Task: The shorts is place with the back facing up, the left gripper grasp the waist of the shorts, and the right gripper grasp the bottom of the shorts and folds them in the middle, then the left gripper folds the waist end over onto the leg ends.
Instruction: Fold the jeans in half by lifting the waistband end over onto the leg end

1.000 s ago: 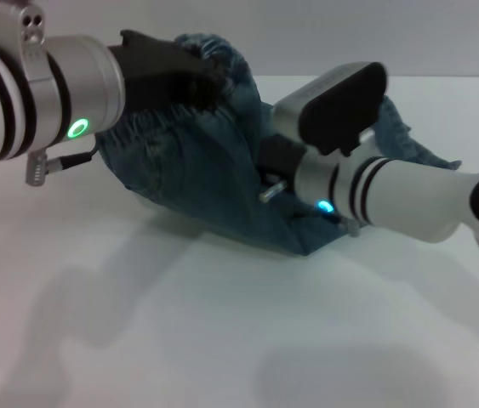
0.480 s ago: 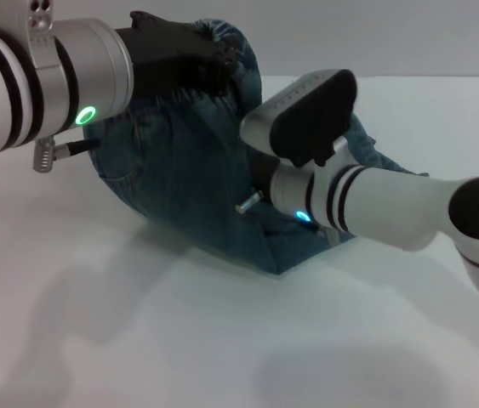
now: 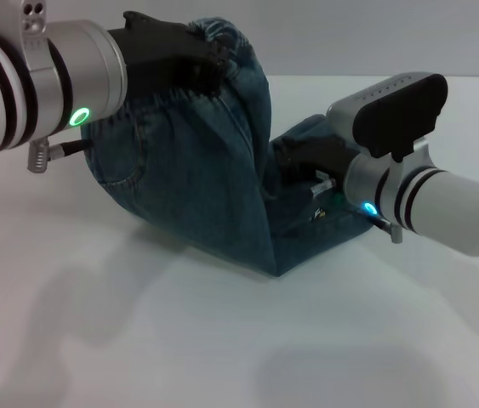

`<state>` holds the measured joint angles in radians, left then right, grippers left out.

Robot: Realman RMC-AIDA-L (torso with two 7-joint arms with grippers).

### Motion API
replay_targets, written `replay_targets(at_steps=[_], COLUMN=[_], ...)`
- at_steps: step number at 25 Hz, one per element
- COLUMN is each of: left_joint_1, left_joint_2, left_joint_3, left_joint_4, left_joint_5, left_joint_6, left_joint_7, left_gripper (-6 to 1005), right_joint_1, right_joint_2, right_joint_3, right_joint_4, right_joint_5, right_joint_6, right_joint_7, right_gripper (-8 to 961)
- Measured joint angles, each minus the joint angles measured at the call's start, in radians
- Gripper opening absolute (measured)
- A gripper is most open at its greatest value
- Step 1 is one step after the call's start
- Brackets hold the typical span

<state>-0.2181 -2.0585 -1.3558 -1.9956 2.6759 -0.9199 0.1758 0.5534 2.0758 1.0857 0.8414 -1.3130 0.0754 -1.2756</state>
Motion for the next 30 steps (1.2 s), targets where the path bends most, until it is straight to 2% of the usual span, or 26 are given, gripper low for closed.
replay_targets(at_steps=[3,16,30], left_joint_1=[-0.002,-0.009,-0.010], left_joint_2=[0.000,0.000,-0.001], left_joint_3=[0.003,0.002,0.008], left_joint_4=[0.000,0.008,0.011], left_joint_5=[-0.002,-0.008,-0.011], left_joint_6=[0.004,0.030,0.048], left_joint_7=[0.000,0.000,-0.001], left_gripper=[88,102,119], right_joint_1=[0.019,0.059,0.079], right_joint_2=[0.004,0.012,0.015], right_joint_3=[-0.007,-0.164,-0.216], right_joint_4=[-0.010,0.051,0.054], right_joint_5=[0.002,0.051,0.077], right_joint_6=[0.002,0.005,0.003], right_joint_7=[0.000,0.010,0.011], right_gripper=[60,59,59])
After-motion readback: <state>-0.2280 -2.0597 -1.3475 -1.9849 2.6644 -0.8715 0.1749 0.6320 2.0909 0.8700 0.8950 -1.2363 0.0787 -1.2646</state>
